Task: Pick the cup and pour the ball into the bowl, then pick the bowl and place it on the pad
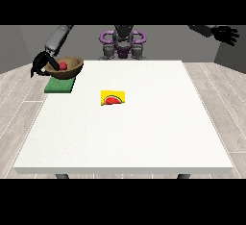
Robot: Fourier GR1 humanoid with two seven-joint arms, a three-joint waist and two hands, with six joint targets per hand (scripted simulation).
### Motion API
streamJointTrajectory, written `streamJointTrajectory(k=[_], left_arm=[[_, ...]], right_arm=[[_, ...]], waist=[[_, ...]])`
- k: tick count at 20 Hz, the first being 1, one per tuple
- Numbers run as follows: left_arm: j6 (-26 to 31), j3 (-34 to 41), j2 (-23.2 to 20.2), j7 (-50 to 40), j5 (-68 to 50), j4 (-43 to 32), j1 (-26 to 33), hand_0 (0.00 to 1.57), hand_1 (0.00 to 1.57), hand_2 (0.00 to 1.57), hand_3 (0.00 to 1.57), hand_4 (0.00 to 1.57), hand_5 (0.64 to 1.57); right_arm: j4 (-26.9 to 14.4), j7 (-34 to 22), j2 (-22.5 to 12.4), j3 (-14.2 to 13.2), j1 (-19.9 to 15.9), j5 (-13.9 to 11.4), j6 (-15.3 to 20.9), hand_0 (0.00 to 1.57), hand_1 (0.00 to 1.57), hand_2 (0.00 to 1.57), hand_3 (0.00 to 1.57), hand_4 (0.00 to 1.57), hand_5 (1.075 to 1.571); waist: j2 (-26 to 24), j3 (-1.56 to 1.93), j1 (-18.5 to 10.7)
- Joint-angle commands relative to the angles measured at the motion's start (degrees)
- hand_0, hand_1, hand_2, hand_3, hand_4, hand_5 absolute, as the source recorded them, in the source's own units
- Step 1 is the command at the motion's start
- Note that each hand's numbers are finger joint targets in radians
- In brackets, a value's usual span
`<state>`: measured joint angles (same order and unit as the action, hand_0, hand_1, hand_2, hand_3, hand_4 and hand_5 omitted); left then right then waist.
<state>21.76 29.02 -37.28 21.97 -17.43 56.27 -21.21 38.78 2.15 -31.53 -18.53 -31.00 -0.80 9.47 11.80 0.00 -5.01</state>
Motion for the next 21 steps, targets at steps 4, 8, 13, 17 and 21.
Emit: streamJointTrajectory(k=[4, 8, 13, 17, 21], left_arm=[[2.6, 1.99, -3.06, 3.46, -0.5, -2.67, 0.63, 0.0, 0.0, 0.0, 0.0, 1.19, 1.558], [0.09, 0.69, -0.64, 3.78, -0.26, -0.11, -0.63, 0.0, 0.0, 0.0, 0.0, 1.17, 1.549], [-0.38, -2.14, 0.92, -2.5, 0.1, 2.08, 0.97, 0.0, 0.0, 0.0, 0.0, 1.16, 1.547], [-5.67, -10.09, 9.96, -11.43, 1.06, 12.21, -1.53, 0.0, 0.0, 0.0, 0.0, 0.9, 1.559], [-8.35, -11.71, 11.92, -11.22, 4.98, 6.63, 1.66, 0.0, 0.0, 0.0, 0.0, 0.9, 1.559]], right_arm=[[-3.47, -0.7, -4.5, -3.02, 0.17, 0.1, 2.69, 1.22, 1.22, 1.41, 1.3, 0.0, 1.553], [-7.04, -1.25, -6.69, -4.34, -4.54, 1.85, -1.08, 0.42, 0.42, 0.56, 0.92, 0.0, 1.518], [-8.27, -3.34, -4.53, -2.24, -3.32, 0.98, -2.45, 0.0, 0.0, 0.14, 0.09, 0.0, 1.37], [-10.36, -6.08, -6.43, -0.68, -4.35, -1.18, -2.71, 0.0, 0.0, 0.0, 0.0, 0.0, 1.354], [-3.74, -9.96, -2.16, 0.84, -9.97, 1.49, -7.85, 0.0, 0.0, 0.0, 0.0, 0.48, 1.434]], waist=[[2.62, 0.0, 0.3], [4.74, 0.03, -1.07], [-2.21, 0.05, -0.86], [-8.88, 0.13, -1.47], [-17.29, -0.07, 2.39]])
